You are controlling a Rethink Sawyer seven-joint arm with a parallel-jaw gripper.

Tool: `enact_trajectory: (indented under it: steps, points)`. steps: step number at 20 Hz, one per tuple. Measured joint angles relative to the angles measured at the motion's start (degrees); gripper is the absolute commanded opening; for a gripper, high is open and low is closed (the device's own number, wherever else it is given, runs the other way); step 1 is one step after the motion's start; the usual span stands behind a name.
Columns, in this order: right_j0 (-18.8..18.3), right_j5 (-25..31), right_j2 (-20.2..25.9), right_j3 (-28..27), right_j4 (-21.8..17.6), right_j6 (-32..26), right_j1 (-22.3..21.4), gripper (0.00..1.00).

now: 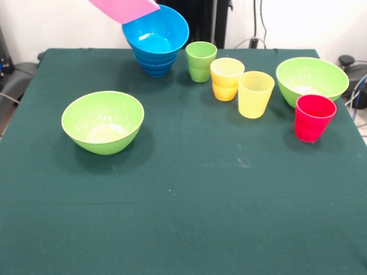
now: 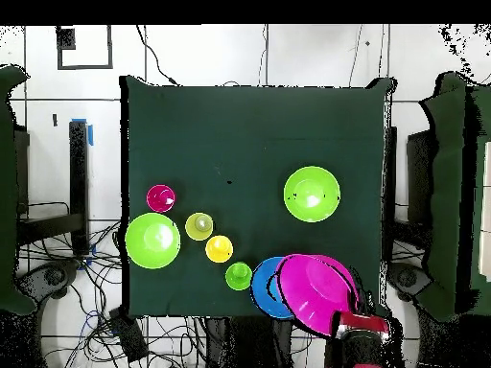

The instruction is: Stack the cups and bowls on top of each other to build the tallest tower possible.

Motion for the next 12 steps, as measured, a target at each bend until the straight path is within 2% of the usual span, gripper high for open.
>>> enact_trajectory:
  steps: [5, 12]
  points:
    - [-0.3, 0.0, 1.0, 0.1, 0.6, 0.0, 0.8, 0.0]
    - [-3.3, 0.0, 4.9, 0.9, 4.7, 0.0, 5.0, 0.0]
